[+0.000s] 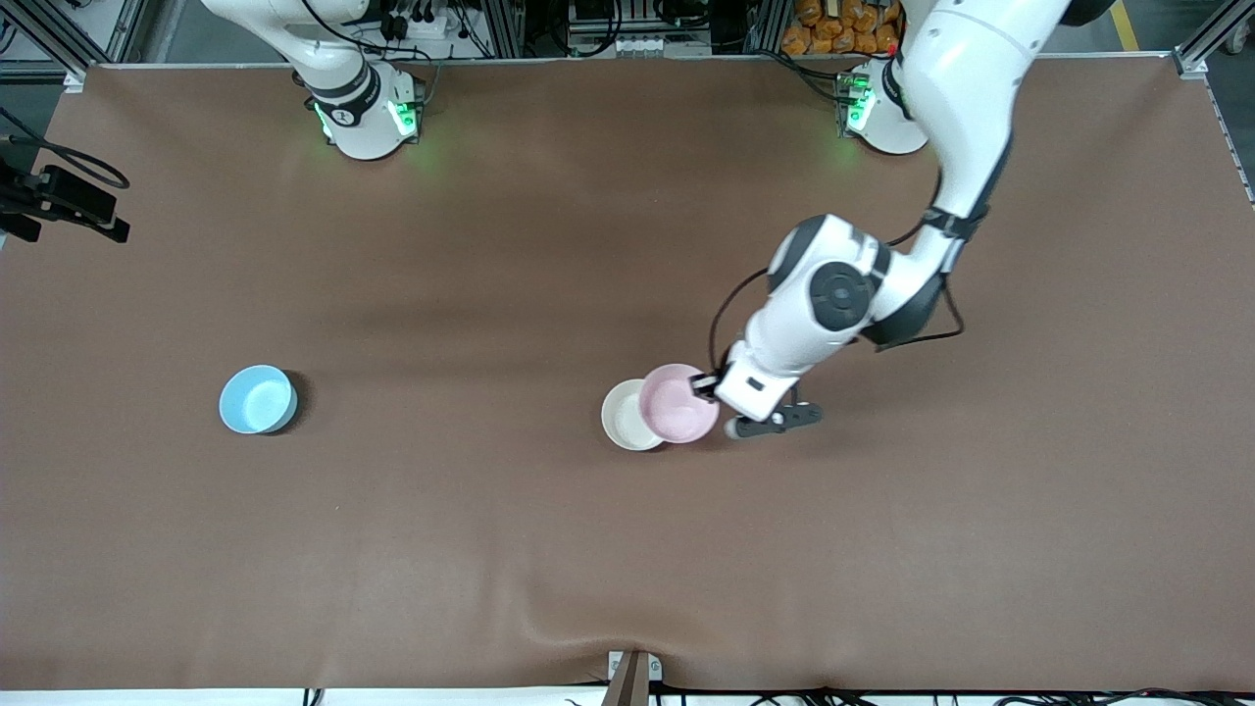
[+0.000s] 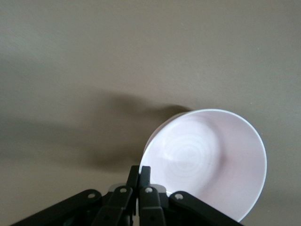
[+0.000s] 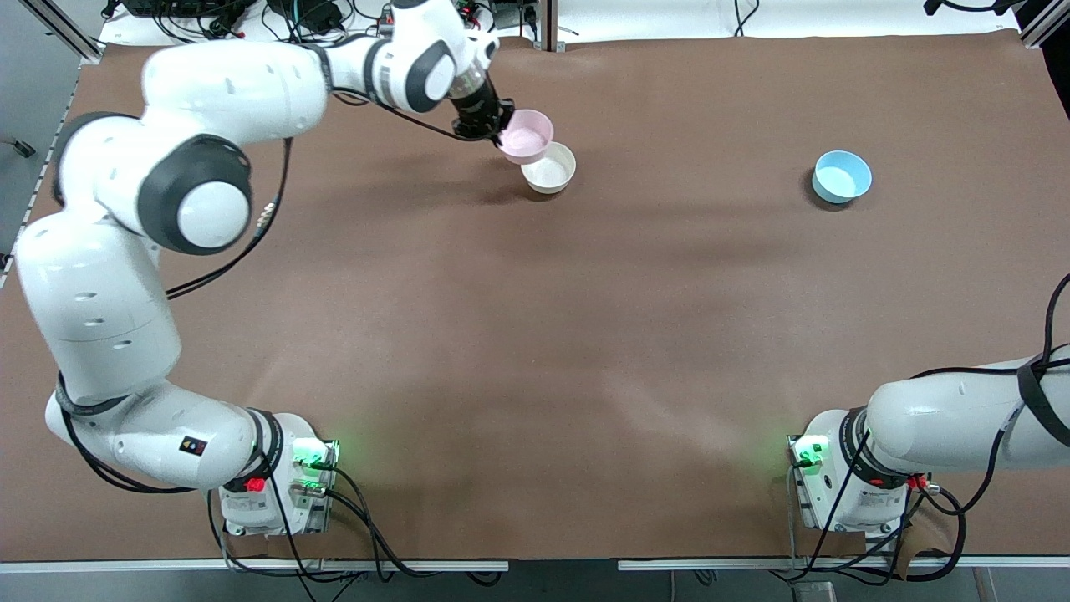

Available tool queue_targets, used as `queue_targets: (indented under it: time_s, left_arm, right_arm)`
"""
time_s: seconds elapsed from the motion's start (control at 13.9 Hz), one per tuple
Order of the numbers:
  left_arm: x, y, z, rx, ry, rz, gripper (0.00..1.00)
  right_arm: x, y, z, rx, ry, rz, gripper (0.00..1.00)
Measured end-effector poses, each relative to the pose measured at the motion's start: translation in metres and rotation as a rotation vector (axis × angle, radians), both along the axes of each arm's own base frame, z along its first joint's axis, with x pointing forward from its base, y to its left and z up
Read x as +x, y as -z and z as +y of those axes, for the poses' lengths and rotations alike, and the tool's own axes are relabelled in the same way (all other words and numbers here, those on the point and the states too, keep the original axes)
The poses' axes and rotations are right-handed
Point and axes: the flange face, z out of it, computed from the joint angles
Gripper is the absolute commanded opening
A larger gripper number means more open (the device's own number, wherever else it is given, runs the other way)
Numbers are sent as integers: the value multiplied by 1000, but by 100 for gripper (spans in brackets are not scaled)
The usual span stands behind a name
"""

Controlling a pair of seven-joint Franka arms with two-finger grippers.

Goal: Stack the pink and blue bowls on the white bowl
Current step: 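Carry the pink bowl with the left gripper over the white bowl, then lower the pink bowl into the white bowl while the right gripper reaches the blue bowl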

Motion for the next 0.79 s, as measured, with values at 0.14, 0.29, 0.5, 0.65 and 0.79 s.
queue_targets:
  time_s: [0.14,0.29,0.5,0.65,0.79]
  left_arm:
    - [-4,14,-21,27,2,-7,0]
    - [-8,25,-37,43,5,-9,0]
    - [-7,33,-41,48,4,-6,0]
    - [-5,34,-39,49,1,-7,0]
    - [-6,36,-39,52,1,-2,0]
  right_arm:
    - [1,1,1,0,-1,1,100]
    - [1,2,1,0,-2,1,100]
    - [5,0,1,0,-1,-29,100]
    - [7,-1,1,0,-1,-44,100]
    - [10,4,4,-1,-7,-34,100]
